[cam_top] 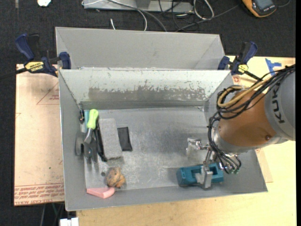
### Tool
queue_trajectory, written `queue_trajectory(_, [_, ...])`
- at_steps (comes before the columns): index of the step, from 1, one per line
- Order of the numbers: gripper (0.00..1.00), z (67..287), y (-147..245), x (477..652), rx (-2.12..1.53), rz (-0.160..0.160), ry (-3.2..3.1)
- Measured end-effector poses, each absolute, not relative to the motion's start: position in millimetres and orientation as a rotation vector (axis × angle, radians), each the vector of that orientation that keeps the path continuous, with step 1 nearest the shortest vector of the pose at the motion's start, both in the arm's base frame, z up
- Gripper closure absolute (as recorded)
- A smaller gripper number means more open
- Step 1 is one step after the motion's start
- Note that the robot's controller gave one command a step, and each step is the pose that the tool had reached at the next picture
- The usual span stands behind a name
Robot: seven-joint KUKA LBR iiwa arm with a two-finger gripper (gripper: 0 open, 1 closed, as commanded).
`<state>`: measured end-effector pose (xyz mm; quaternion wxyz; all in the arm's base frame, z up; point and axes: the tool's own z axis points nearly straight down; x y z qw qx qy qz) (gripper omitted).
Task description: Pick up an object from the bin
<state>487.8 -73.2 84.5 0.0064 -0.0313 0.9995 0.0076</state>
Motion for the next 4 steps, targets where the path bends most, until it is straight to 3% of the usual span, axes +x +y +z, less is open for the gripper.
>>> queue_trajectory(1, [1.0, 75, -85, 483.0, -0.382, 0.023, 3.111])
queue_trajectory(2, [1.0, 75, -85, 483.0, -0.383, 0.023, 3.111])
queue_trajectory(3, [1.0, 131, -89, 480.5, -0.388, 0.026, 3.111])
queue_trajectory(4, [1.0, 206, -86, 508.3, -0.385, 0.029, 3.114])
